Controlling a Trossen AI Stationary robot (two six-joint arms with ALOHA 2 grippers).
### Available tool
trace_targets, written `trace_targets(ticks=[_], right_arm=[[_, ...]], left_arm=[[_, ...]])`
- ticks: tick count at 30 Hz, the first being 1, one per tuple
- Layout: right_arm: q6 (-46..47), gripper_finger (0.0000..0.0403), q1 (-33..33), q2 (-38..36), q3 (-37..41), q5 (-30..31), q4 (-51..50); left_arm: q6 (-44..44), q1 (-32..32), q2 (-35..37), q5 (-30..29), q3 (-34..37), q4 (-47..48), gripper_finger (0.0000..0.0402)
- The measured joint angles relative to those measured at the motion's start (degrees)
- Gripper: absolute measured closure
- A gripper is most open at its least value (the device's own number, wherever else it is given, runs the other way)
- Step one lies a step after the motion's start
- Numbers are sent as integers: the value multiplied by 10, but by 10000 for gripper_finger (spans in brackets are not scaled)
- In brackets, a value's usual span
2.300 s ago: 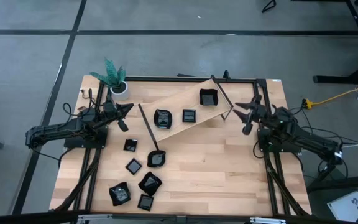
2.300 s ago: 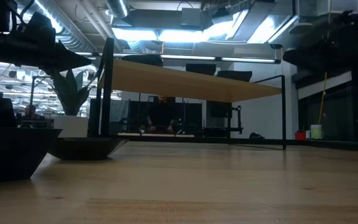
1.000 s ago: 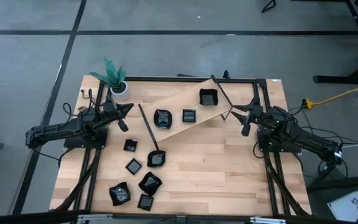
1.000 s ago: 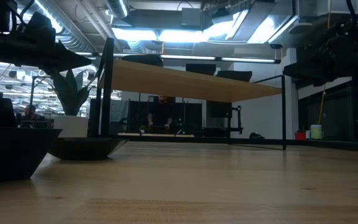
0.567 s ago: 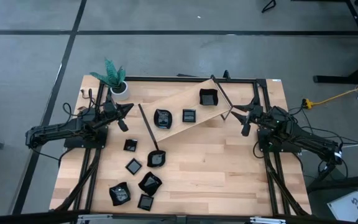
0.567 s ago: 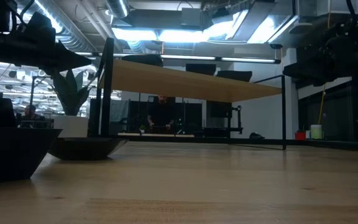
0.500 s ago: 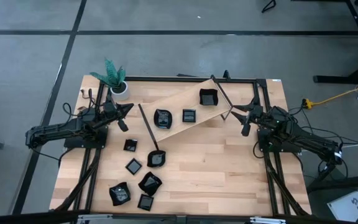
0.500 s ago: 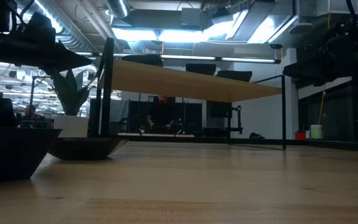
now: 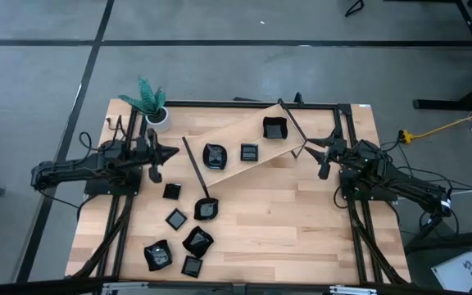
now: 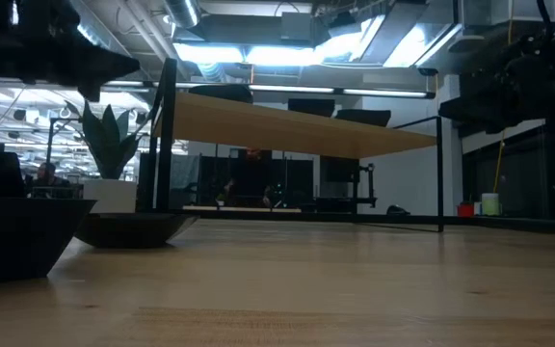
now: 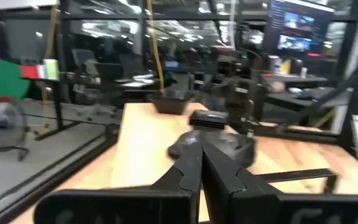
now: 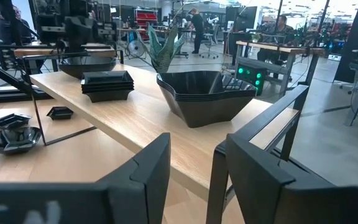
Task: Pick & Place Mini shaped plates
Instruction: Stack the black square plate on top of the black square plate on the shelf
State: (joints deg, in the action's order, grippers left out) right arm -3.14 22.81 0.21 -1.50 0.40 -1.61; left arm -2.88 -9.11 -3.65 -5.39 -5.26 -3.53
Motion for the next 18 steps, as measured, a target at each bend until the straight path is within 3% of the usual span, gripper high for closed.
trace_targets(ticks=[10, 18], right_arm=[[-1, 249, 0, 0, 0, 0, 0], [0, 249, 0, 0, 0, 0, 0]], left_arm=[[53, 119, -190, -4, -119, 26, 398], [82, 245, -344, -99, -215, 25, 398]])
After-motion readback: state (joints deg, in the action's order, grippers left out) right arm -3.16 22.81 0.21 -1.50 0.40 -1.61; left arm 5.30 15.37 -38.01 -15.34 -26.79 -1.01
